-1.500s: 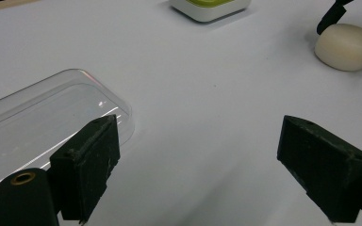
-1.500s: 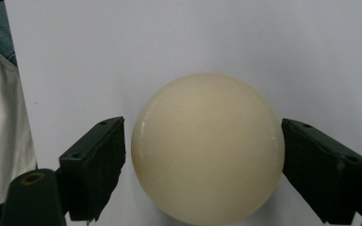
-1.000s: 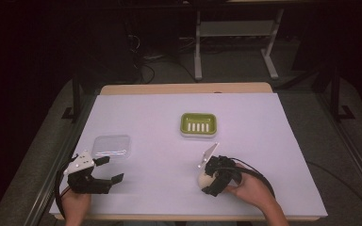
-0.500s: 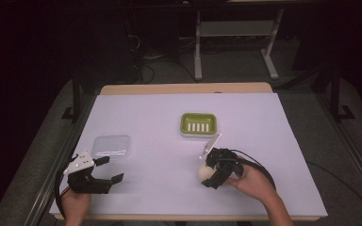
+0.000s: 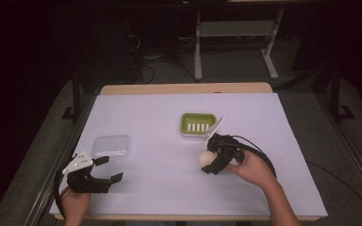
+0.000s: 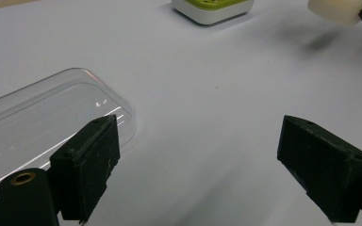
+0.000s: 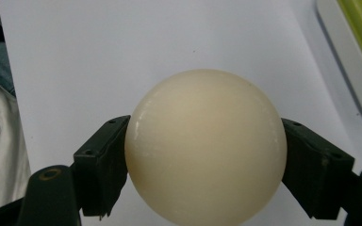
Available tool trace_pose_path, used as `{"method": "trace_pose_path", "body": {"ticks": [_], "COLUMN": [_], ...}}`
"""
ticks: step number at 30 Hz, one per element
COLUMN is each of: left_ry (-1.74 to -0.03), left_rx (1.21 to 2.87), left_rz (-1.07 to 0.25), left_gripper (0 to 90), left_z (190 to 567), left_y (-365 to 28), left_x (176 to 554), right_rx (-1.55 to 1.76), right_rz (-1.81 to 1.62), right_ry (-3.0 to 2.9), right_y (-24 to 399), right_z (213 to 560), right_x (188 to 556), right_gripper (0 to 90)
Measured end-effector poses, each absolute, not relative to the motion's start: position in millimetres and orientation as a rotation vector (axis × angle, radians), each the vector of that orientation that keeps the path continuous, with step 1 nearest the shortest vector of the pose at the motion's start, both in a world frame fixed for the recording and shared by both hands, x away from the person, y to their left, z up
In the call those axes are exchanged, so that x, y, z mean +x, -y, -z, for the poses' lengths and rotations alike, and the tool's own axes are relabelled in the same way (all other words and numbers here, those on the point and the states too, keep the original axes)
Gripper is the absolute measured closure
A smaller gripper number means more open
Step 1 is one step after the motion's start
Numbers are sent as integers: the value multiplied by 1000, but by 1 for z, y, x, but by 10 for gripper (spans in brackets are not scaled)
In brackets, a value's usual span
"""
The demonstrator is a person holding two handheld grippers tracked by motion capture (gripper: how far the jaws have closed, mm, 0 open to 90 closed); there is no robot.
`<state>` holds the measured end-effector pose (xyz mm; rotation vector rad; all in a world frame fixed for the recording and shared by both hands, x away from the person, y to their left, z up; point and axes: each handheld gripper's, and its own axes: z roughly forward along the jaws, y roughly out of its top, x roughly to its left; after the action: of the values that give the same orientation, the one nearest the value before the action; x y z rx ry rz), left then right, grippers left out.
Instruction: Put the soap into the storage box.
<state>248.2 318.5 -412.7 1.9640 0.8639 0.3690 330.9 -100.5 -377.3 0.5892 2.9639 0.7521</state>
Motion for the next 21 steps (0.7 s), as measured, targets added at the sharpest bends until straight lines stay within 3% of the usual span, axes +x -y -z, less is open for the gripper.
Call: {"method": "trace_pose_path", "body": {"ticks": [21], "left_ry": [-863], "left_rx": [1963], "left_rz": [-364], "left_gripper": [130], "left_z": [413], "left_y": [-318], "left_x": [248], "right_rx": [597], "right_rz": [-765], "right_ry": [-2972], "right_y": [92], "right_z": [361], "right_x": [364], "right_gripper": [221]}}
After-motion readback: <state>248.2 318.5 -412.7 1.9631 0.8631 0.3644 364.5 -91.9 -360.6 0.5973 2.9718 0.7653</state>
